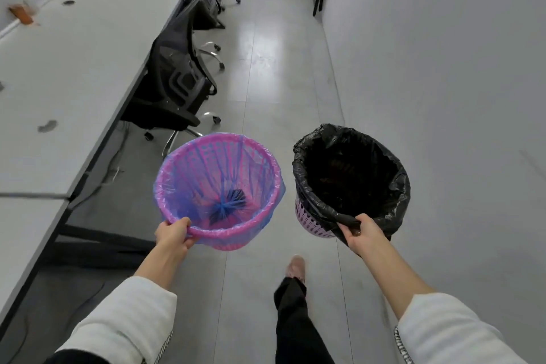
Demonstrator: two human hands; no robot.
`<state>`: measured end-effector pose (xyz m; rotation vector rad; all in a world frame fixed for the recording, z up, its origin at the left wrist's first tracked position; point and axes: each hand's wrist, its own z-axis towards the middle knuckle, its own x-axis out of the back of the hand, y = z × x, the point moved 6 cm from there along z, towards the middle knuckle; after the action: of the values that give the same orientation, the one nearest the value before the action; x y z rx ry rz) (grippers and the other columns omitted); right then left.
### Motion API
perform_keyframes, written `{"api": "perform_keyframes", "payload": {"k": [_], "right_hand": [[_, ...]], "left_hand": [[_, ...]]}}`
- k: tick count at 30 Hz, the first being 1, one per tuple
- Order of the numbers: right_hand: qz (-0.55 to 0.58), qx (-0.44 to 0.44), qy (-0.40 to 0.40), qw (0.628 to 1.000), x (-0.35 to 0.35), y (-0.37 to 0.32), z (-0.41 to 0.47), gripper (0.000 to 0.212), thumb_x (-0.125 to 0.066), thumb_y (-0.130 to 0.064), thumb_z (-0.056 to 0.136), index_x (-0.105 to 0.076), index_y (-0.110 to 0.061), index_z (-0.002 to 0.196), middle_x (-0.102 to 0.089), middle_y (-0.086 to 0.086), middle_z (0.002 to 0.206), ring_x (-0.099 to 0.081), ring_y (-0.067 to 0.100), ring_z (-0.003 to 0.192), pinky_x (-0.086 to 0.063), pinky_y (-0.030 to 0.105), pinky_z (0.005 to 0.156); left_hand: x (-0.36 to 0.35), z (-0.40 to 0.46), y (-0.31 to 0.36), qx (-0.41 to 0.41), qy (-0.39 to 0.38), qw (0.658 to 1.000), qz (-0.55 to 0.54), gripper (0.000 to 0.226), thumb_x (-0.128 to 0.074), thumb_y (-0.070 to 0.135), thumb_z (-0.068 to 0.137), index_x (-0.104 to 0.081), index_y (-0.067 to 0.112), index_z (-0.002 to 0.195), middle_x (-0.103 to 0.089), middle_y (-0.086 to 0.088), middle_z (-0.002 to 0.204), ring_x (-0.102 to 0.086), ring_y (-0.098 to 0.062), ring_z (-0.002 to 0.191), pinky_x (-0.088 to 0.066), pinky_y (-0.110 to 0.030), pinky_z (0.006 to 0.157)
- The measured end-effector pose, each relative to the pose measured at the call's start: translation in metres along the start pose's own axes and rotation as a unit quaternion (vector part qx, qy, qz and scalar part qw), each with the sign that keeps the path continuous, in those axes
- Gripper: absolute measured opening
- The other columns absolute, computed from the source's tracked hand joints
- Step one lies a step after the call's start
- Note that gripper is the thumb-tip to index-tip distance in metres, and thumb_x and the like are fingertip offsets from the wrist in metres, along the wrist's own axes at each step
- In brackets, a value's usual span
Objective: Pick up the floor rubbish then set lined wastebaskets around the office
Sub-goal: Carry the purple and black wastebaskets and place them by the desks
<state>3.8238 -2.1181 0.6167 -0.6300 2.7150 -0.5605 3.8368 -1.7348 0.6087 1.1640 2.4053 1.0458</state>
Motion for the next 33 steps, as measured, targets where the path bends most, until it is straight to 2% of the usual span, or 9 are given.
{"api": "perform_keyframes", "payload": {"k": [5, 7, 9, 12, 15, 21, 25, 30, 33], "right_hand": [[-0.006, -0.007, -0.009, 1.0, -0.134, -0.08, 0.081, 0.011, -0.049, 0.0, 0.089, -0.045, -0.003, 0.08, -0.05, 0.018, 0.121, -0.049, 0.03, 0.123, -0.046, 0.037, 0.103], [-0.017, 0.001, -0.033, 0.999, -0.187, -0.112, 0.107, 0.001, -0.048, 0.0, 0.09, -0.047, 0.0, 0.09, -0.05, 0.017, 0.126, -0.049, 0.03, 0.124, -0.045, 0.037, 0.104], [-0.018, 0.001, -0.039, 0.999, -0.241, -0.142, 0.136, 0.015, -0.046, -0.001, 0.091, -0.044, 0.0, 0.105, -0.049, 0.017, 0.129, -0.048, 0.031, 0.125, -0.046, 0.037, 0.103], [-0.027, 0.008, -0.044, 0.999, -0.318, -0.178, 0.166, 0.022, -0.045, 0.001, 0.09, -0.042, -0.003, 0.111, -0.05, 0.018, 0.126, -0.05, 0.032, 0.123, -0.049, 0.038, 0.095], [-0.024, 0.007, -0.033, 0.999, -0.39, -0.204, 0.201, 0.023, -0.046, 0.002, 0.089, -0.043, -0.003, 0.111, -0.051, 0.019, 0.13, -0.052, 0.031, 0.121, -0.05, 0.037, 0.089], [-0.011, -0.011, -0.015, 1.0, -0.551, -0.246, 0.277, 0.031, -0.045, 0.001, 0.091, -0.046, 0.001, 0.122, -0.048, 0.018, 0.138, -0.05, 0.031, 0.124, -0.047, 0.037, 0.101], [-0.003, -0.024, 0.007, 1.0, -0.658, -0.275, 0.325, 0.026, -0.046, 0.0, 0.091, -0.047, -0.002, 0.116, -0.049, 0.015, 0.137, -0.052, 0.03, 0.123, -0.048, 0.036, 0.099], [-0.004, -0.032, 0.009, 0.999, -0.754, -0.303, 0.375, 0.02, -0.045, -0.001, 0.091, -0.047, -0.002, 0.111, -0.05, 0.016, 0.136, -0.053, 0.028, 0.122, -0.05, 0.034, 0.096], [-0.002, -0.041, 0.02, 0.999, -0.812, -0.317, 0.417, 0.018, -0.046, -0.002, 0.092, -0.045, -0.001, 0.11, -0.052, 0.016, 0.13, -0.052, 0.029, 0.123, -0.049, 0.035, 0.098]], "left_hand": [[-0.121, 0.071, 0.062, 0.011, 0.014, 1.0, -0.007, 0.042, -0.042, -0.011, 0.086, -0.043, -0.006, 0.127, -0.05, -0.016, 0.098, -0.05, -0.02, 0.065, -0.049, -0.043, 0.081], [-0.165, 0.093, 0.088, 0.019, 0.009, 1.0, -0.014, 0.024, -0.041, -0.013, 0.086, -0.048, -0.007, 0.108, -0.049, -0.016, 0.093, -0.049, -0.021, 0.063, -0.056, -0.037, 0.065], [-0.206, 0.118, 0.115, 0.033, 0.021, 0.999, -0.008, 0.017, -0.041, -0.014, 0.085, -0.043, 0.003, 0.083, -0.045, -0.012, 0.077, -0.046, -0.021, 0.062, -0.052, -0.029, 0.037], [-0.261, 0.15, 0.154, 0.047, 0.011, 0.999, -0.008, 0.018, -0.041, -0.013, 0.085, -0.041, 0.005, 0.086, -0.042, -0.01, 0.072, -0.045, -0.021, 0.061, -0.045, -0.028, 0.029], [-0.314, 0.191, 0.191, 0.049, 0.011, 0.999, -0.019, 0.02, -0.041, -0.013, 0.085, -0.041, 0.002, 0.098, -0.042, -0.011, 0.073, -0.046, -0.02, 0.062, -0.05, -0.028, 0.035], [-0.435, 0.313, 0.276, 0.076, -0.006, 0.997, -0.023, 0.033, -0.041, -0.014, 0.084, -0.042, 0.001, 0.113, -0.043, -0.012, 0.074, -0.048, -0.022, 0.065, -0.056, -0.038, 0.056], [-0.504, 0.388, 0.343, 0.101, -0.012, 0.995, -0.015, 0.044, -0.039, -0.013, 0.086, -0.039, -0.007, 0.13, -0.044, -0.012, 0.076, -0.05, -0.024, 0.07, -0.047, -0.042, 0.082], [-0.575, 0.453, 0.39, 0.159, -0.002, 0.987, -0.014, 0.05, -0.03, -0.016, 0.086, -0.035, -0.006, 0.135, -0.048, -0.018, 0.081, -0.051, -0.029, 0.073, -0.042, -0.053, 0.093], [-0.614, 0.503, 0.404, 0.197, 0.014, 0.98, -0.017, 0.056, -0.026, -0.018, 0.085, -0.034, -0.003, 0.138, -0.052, -0.024, 0.103, -0.056, -0.04, 0.107, -0.04, -0.056, 0.095]]}}
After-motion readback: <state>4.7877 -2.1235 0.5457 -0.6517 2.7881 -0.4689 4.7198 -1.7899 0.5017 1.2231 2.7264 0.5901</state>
